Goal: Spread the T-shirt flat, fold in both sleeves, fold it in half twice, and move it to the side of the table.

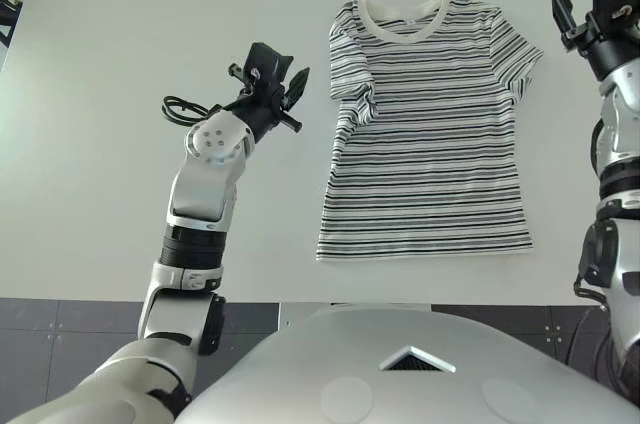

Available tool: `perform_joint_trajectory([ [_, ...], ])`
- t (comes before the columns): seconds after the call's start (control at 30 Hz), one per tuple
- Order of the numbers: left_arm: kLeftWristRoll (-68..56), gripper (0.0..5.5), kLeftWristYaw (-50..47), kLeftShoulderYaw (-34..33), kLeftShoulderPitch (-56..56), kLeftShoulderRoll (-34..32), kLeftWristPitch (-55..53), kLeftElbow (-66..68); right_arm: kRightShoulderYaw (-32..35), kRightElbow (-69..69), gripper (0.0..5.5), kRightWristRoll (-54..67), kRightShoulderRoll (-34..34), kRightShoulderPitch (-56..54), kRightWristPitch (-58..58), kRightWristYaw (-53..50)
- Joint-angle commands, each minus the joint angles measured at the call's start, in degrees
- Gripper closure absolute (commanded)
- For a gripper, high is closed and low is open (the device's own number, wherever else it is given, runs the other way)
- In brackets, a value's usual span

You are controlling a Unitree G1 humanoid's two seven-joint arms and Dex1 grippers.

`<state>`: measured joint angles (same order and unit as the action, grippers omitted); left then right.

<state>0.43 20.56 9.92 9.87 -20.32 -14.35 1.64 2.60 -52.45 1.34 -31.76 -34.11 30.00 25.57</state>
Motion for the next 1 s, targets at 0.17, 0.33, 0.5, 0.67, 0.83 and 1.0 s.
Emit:
perform_joint_trajectory([
  [0.17, 14.16, 4.05, -3.31, 6.85, 1.43, -3.34, 13.58, 16.41, -0.29, -1.01, 3.06, -1.58, 0.73, -1.15, 1.15, -0.43],
  [0.33, 8.76, 4.05, 2.31, 6.37, 1.99, 1.23, 13.23, 18.98, -0.64, -1.27, 3.06, -2.41, 1.35, -1.5, 1.39, -0.89],
  [0.5, -3.8, 4.05, 9.74, 1.61, 3.61, 6.13, 4.41, 15.32, -0.88, -2.17, 3.06, -3.29, 1.86, -1.75, 1.48, -1.37],
  [0.67, -3.45, 4.05, 7.92, 0.52, 6.31, 7.66, 4.23, 17.07, -1.53, -2.41, 3.06, -4.48, 2.28, -1.78, 1.89, -2.24],
  [0.83, -1.16, 4.05, 4.68, 0.49, 8.15, 8.68, 7.64, 19.19, -1.84, -2.13, 3.06, -5.09, 2.54, -1.43, 2.15, -2.64],
  [1.0, -0.98, 4.05, 4.26, 0.69, 9.34, 10.34, 9.32, 18.88, -2.06, -2.3, 3.06, -5.46, 2.82, -1.17, 2.45, -2.79],
])
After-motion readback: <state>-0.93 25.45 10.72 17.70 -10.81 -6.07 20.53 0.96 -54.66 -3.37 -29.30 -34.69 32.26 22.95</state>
